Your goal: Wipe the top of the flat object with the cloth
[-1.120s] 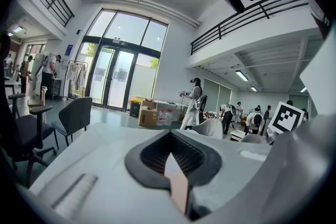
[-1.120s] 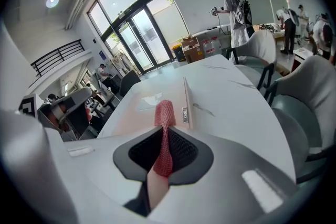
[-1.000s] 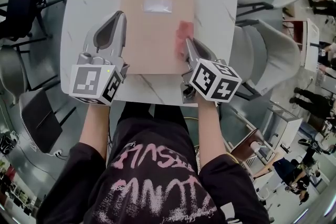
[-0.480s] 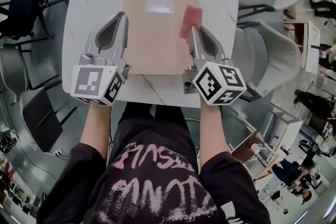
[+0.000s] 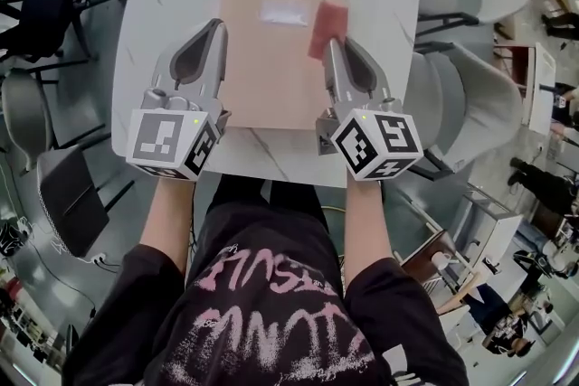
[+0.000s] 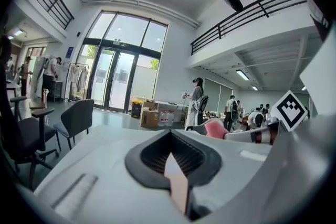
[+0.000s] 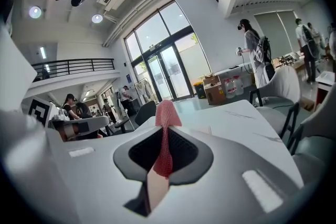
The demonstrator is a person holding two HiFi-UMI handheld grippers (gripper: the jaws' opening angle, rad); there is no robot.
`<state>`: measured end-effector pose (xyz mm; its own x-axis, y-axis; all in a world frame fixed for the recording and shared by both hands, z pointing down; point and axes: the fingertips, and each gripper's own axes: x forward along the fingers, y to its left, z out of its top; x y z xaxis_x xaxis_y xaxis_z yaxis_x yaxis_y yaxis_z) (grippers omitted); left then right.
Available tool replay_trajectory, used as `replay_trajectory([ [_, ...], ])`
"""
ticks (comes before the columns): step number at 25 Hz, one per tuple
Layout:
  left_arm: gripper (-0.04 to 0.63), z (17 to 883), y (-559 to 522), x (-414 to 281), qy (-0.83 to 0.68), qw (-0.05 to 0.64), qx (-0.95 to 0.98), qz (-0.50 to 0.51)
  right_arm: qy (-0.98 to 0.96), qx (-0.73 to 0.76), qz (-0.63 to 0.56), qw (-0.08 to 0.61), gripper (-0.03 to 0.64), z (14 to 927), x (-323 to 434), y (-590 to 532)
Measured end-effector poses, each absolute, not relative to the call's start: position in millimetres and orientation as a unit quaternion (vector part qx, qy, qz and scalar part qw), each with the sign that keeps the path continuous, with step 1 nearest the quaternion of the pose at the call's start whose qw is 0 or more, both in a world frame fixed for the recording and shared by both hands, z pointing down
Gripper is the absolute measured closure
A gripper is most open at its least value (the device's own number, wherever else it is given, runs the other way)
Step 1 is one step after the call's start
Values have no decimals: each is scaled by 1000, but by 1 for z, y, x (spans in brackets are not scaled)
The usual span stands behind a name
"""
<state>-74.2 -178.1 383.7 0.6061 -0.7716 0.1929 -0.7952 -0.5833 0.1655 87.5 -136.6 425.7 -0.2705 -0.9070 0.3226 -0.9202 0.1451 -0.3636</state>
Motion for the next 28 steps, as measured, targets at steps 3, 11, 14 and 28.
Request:
replay_trajectory([
  [3,595,382,-177,-74,-441,119,888,47,-755,605,250,13,566,425,90,-135],
  [11,595,380,-176,-70,-440,115,889,49,-754,607,251,12,568,425,92,-131],
  [14,595,382,-175,-70,-440,116,889,50,-753,609,251,11,568,426,94,-131],
  [28,595,377,-175,-68,-440,115,889,51,-755,607,247,10,567,420,95,-130],
])
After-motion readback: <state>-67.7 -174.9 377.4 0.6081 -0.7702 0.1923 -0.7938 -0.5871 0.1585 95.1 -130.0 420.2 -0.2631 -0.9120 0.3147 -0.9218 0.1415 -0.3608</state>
